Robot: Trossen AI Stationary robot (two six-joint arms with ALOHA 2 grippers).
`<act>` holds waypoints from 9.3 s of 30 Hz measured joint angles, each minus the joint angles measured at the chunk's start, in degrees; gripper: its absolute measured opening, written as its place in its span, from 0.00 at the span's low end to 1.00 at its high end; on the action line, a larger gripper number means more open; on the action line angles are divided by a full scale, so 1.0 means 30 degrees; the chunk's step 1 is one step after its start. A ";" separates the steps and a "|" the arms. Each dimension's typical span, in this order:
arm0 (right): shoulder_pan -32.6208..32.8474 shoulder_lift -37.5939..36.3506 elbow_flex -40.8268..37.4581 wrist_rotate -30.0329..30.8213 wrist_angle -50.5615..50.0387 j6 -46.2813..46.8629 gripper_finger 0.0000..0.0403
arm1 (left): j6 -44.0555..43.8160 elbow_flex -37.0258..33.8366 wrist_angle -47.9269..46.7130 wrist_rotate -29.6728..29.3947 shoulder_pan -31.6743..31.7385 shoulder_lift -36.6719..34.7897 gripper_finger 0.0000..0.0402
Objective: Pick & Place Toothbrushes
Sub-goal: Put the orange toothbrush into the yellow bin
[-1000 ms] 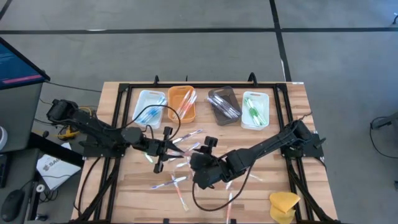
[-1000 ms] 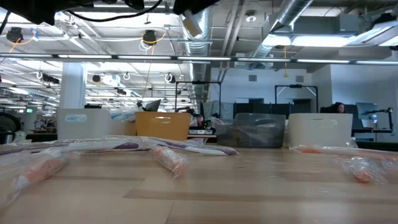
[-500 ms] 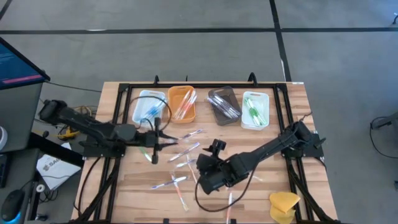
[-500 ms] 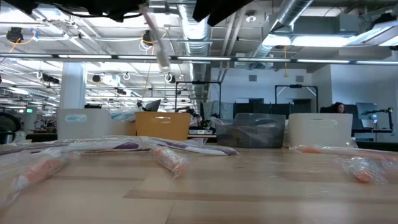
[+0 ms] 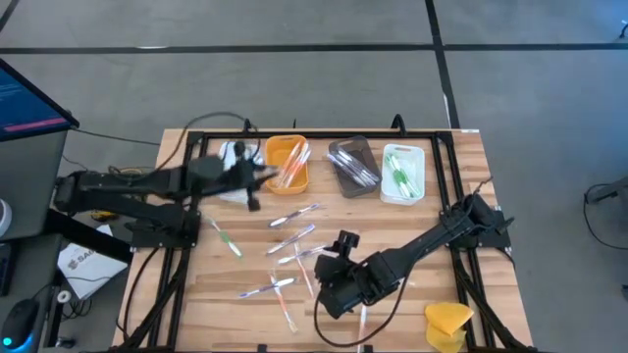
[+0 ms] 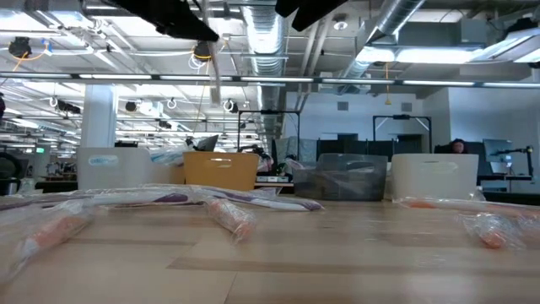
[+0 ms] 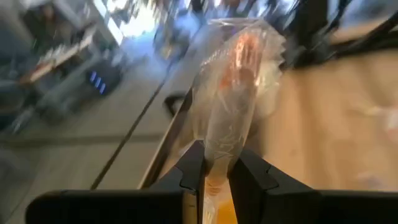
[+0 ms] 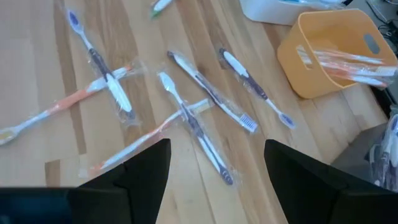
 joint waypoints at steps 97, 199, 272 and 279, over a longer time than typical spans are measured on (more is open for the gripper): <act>0.1027 -0.0029 0.0013 -0.0497 -0.8581 0.6056 0.63 | -0.3011 1.0976 -1.1693 1.1007 1.0762 1.2043 0.61; 0.1907 -0.4364 -1.6779 -1.1100 0.4740 0.9284 0.63 | -0.5656 -0.4198 0.4444 1.5316 0.1412 0.1643 0.59; 0.1116 -0.4197 -0.7520 0.1043 0.2913 -0.0885 0.00 | -0.2115 -0.6712 1.2013 1.4086 -0.2005 0.1686 0.59; 0.0104 -0.4204 -0.6681 0.2594 0.6783 -0.5515 0.00 | -0.1662 -0.6724 1.5301 1.2918 -0.2191 0.3804 0.59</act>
